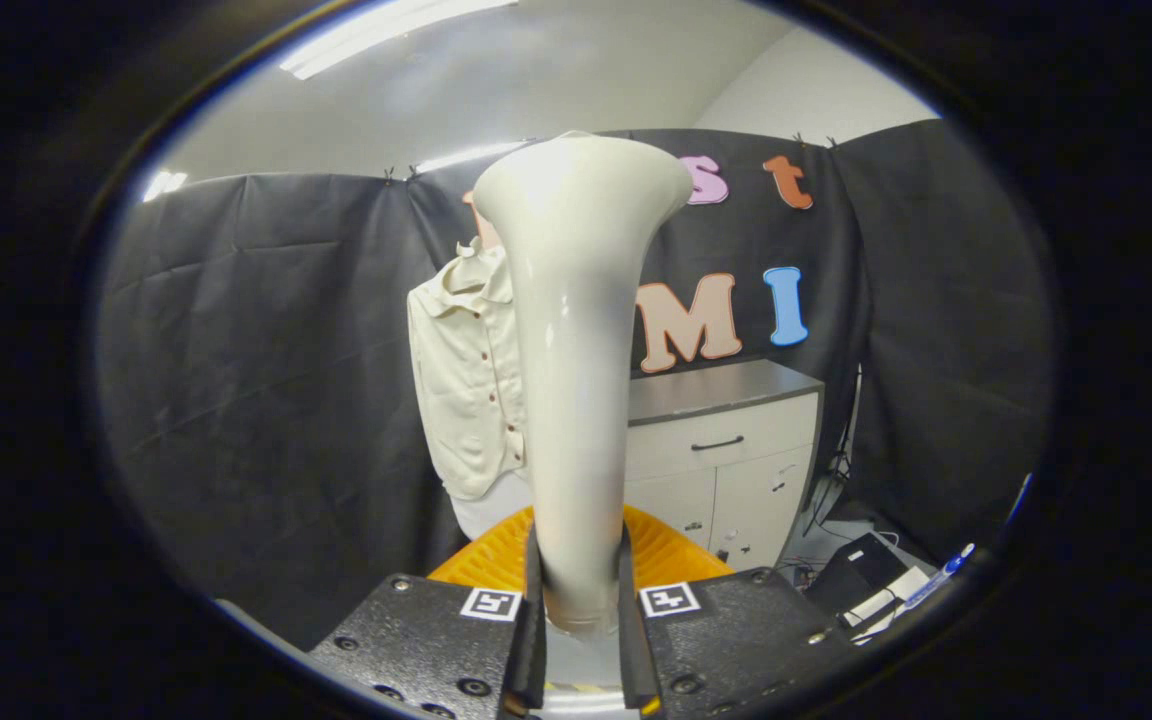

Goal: Iron the clothes twice with a garment steamer, once on the left side and once on the right side.

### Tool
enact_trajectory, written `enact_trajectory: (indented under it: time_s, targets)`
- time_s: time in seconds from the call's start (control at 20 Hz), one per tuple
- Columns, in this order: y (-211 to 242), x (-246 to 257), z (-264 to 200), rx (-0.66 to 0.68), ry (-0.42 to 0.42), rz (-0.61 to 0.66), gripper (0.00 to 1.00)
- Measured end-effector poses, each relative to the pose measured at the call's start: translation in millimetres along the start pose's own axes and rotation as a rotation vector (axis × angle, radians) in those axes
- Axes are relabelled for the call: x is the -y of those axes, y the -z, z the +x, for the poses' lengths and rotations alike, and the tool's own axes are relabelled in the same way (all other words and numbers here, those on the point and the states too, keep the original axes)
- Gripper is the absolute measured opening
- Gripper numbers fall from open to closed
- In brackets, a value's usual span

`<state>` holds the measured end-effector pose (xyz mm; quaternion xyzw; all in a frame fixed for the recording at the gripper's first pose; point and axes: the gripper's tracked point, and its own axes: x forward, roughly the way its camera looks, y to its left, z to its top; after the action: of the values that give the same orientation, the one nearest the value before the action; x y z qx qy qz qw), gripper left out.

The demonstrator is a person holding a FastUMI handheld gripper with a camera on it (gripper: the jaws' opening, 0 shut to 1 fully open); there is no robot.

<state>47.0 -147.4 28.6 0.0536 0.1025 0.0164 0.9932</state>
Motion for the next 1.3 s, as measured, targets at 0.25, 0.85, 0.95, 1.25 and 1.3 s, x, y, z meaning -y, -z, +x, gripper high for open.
enact_trajectory:
  time_s: [0.25, 0.85, 0.95, 1.25, 1.3]
  targets:
    - [-2.7, -16.3, 6.5, -0.005, -0.016, -0.009, 0.29]
    - [-3.5, -27.2, 15.7, -0.012, -0.012, -0.017, 0.29]
    - [-1.9, -28.3, 18.4, -0.018, -0.012, -0.017, 0.29]
    - [-2.6, -28.2, 22.4, -0.023, -0.003, -0.014, 0.29]
    - [-2.0, -27.8, 23.5, -0.023, -0.001, -0.014, 0.29]
